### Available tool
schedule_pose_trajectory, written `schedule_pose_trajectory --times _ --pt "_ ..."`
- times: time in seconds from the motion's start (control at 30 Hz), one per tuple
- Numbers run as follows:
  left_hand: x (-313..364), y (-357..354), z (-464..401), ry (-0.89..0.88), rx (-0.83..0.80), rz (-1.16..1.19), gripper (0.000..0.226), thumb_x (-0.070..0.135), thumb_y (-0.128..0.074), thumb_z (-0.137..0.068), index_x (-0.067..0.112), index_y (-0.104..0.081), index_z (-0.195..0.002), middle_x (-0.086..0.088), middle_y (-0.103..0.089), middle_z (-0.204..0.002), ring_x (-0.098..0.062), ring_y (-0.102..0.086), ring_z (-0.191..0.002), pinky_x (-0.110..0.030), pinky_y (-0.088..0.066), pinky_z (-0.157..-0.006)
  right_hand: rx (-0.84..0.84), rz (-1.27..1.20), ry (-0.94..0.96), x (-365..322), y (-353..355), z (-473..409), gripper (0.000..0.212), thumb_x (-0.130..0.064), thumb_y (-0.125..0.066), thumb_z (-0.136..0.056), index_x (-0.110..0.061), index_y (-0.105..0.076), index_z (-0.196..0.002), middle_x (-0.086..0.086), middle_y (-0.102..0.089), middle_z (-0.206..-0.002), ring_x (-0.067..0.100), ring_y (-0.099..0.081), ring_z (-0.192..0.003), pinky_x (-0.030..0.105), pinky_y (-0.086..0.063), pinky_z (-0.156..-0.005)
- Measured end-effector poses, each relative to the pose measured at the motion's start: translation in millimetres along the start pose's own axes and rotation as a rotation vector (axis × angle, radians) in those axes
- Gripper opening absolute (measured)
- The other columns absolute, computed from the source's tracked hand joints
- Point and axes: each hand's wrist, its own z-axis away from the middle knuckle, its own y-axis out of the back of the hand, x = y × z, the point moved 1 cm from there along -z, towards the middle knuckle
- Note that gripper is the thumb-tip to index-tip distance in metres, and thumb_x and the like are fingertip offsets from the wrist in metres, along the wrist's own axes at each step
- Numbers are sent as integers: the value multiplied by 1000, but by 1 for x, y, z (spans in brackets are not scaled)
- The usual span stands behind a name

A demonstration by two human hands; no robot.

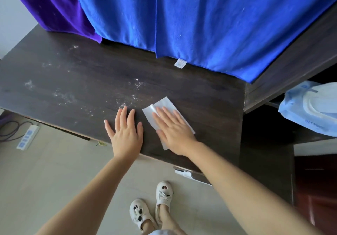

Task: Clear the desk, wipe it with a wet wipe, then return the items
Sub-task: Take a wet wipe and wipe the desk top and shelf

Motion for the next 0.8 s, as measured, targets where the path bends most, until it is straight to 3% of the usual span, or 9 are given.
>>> schedule_pose_trajectory --times 0.07,0.1,0.17,0.23,0.37,0.47,0.67,0.73,0.8 --pt "7 0 0 -60 -27 -15 56 39 -20 -91 10 -45 -132 -11 -38 -146 -26 -28 -138 -58 -5 -110 51 26 -101 41 0 16 60 -40 -4 -95 -14 -20 -146 4 -19 -156 24 -17 -144 34 0 -115" --pt "11 -1 0 -85 -39 -20 55 39 -20 -92 10 -46 -132 -11 -38 -145 -26 -28 -138 -57 -5 -111 85 36 -207 66 2 25 62 -42 -2 -95 -14 -21 -146 4 -19 -156 25 -20 -144 35 -2 -116" --pt "16 -1 -2 -107 -55 -30 55 39 -20 -92 11 -46 -132 -10 -38 -146 -25 -27 -138 -56 -3 -111 67 14 -447 115 7 39 61 -42 -2 -94 -14 -9 -148 4 -5 -159 22 -7 -146 37 1 -118" --pt "16 -2 -2 -110 -51 -41 55 39 -20 -92 11 -46 -132 -9 -39 -145 -24 -27 -137 -54 -3 -112 63 -25 -652 142 17 41 55 -35 -10 -98 -12 -7 -148 8 -4 -159 22 -3 -147 43 -2 -118" --pt "15 -3 -1 -110 -23 -35 51 36 -26 -92 10 -49 -129 -9 -44 -142 -23 -31 -135 -54 -7 -112 142 -115 -890 133 32 -5 54 -31 -16 -100 -8 -4 -148 12 -2 -159 25 -1 -146 46 -3 -119" --pt "14 -4 -1 -103 0 -27 49 35 -29 -92 10 -49 -128 -8 -45 -141 -22 -34 -133 -52 -8 -112 125 -101 -748 96 32 -54 56 -33 -17 -100 -9 -1 -148 9 3 -159 23 4 -146 44 1 -119" --pt "12 -2 0 -105 54 33 46 32 -31 -91 8 -48 -128 -9 -49 -138 -24 -40 -130 -54 -13 -111 -3 11 -109 27 27 -78 55 -34 -16 -101 -15 5 -148 1 13 -158 17 11 -146 38 8 -118" --pt "11 -1 0 -106 43 39 47 32 -31 -92 9 -48 -128 -9 -48 -138 -24 -40 -131 -55 -14 -111 -29 32 -63 45 29 -63 54 -34 -14 -101 -17 7 -147 -2 15 -158 15 12 -145 37 8 -119" --pt "10 0 0 -121 32 45 47 32 -30 -92 9 -48 -128 -8 -48 -139 -22 -37 -131 -56 -14 -111 -15 34 -197 76 30 -42 53 -34 -14 -101 -18 7 -148 -3 14 -158 15 10 -146 37 6 -119"
